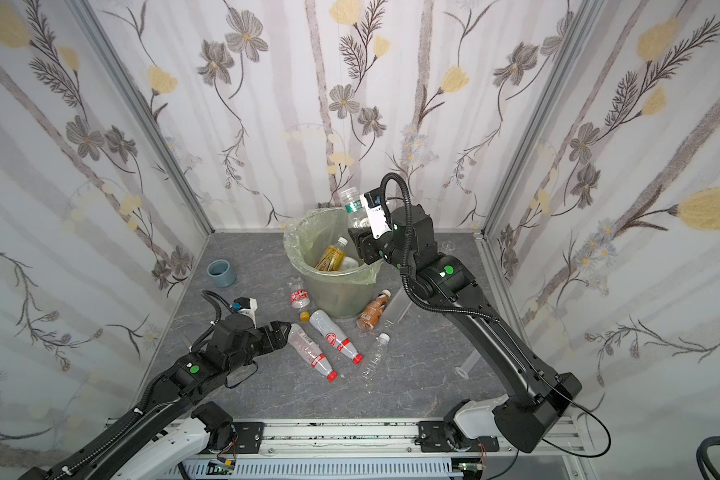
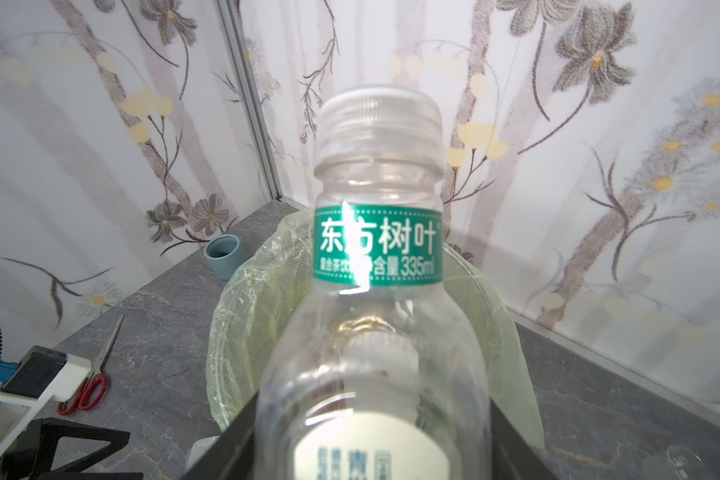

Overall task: Put the plastic bottles in the bin
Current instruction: 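Lift the green-labelled bottle with the right gripper and carry it over the bin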

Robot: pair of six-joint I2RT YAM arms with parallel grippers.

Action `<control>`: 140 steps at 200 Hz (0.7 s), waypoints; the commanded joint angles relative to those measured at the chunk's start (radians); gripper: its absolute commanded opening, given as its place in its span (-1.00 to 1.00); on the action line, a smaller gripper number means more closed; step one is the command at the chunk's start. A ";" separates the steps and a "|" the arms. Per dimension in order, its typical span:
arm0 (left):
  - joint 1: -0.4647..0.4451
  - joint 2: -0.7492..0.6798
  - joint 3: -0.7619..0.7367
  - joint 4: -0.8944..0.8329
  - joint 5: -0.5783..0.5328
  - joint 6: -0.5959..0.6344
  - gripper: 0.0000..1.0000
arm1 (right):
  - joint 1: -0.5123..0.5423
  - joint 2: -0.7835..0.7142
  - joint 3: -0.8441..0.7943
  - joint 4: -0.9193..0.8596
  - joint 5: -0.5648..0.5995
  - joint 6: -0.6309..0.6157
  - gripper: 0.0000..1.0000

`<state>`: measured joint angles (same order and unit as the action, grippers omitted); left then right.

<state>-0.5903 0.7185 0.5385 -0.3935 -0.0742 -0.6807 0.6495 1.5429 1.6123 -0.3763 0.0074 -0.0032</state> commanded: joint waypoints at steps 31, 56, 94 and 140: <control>-0.001 -0.030 -0.008 0.008 0.008 -0.007 0.81 | -0.001 0.145 0.102 0.110 -0.072 -0.067 0.18; 0.000 -0.036 -0.008 0.006 0.010 -0.010 0.80 | -0.001 0.182 0.104 0.133 -0.061 -0.068 0.18; 0.001 -0.049 -0.013 0.004 0.011 -0.014 0.80 | -0.001 0.220 0.100 0.124 -0.023 -0.072 0.20; 0.000 -0.074 -0.024 -0.001 0.018 -0.021 0.80 | -0.001 0.237 0.078 0.126 -0.008 -0.077 0.31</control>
<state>-0.5903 0.6552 0.5217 -0.3943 -0.0555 -0.6880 0.6495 1.7695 1.6970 -0.3035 -0.0204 -0.0631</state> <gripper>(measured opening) 0.901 0.643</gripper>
